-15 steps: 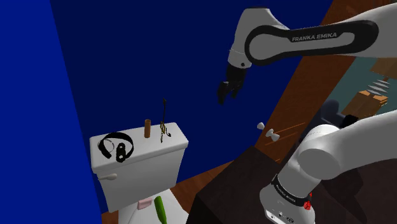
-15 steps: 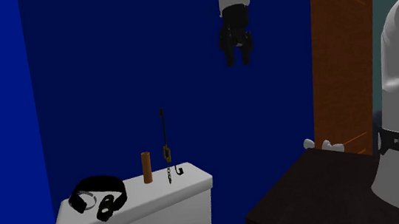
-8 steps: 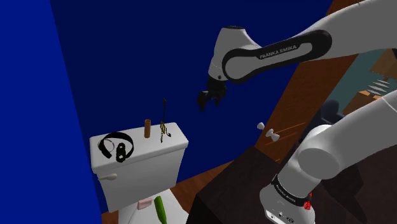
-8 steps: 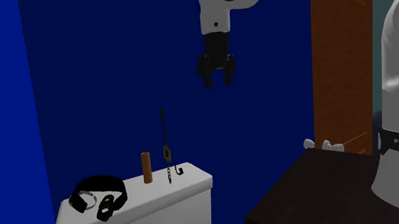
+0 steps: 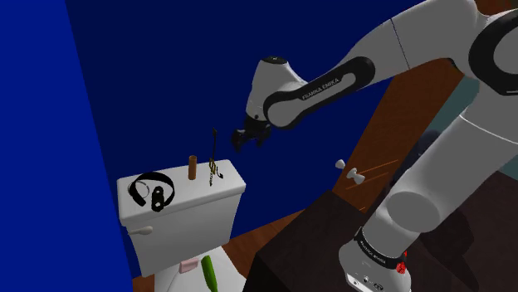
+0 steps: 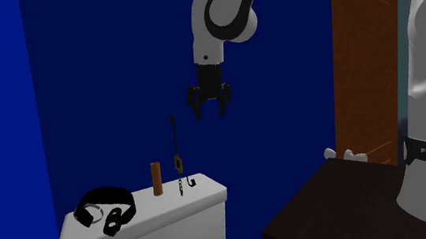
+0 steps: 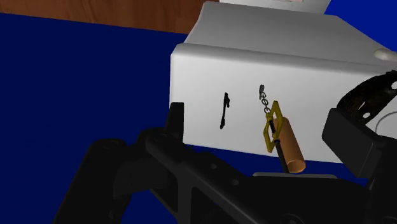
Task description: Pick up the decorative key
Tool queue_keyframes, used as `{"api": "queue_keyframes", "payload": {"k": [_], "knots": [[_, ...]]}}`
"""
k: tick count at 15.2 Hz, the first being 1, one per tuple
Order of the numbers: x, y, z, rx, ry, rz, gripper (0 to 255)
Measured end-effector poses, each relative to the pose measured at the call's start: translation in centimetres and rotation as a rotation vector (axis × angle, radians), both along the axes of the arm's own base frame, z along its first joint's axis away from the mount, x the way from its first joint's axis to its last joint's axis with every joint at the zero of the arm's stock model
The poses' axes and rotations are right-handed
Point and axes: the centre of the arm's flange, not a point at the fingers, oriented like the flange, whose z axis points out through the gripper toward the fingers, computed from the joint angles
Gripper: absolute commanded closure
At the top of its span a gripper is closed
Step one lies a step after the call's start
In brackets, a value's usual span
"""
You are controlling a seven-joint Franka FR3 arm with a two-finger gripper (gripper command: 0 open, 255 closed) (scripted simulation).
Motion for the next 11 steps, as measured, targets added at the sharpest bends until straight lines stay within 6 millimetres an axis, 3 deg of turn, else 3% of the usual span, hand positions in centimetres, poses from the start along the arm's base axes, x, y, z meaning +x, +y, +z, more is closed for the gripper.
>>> {"api": "queue_keyframes", "payload": {"k": [11], "knots": [[10.1,3.7,-8.8,0.023,-0.100,-0.133,0]]}}
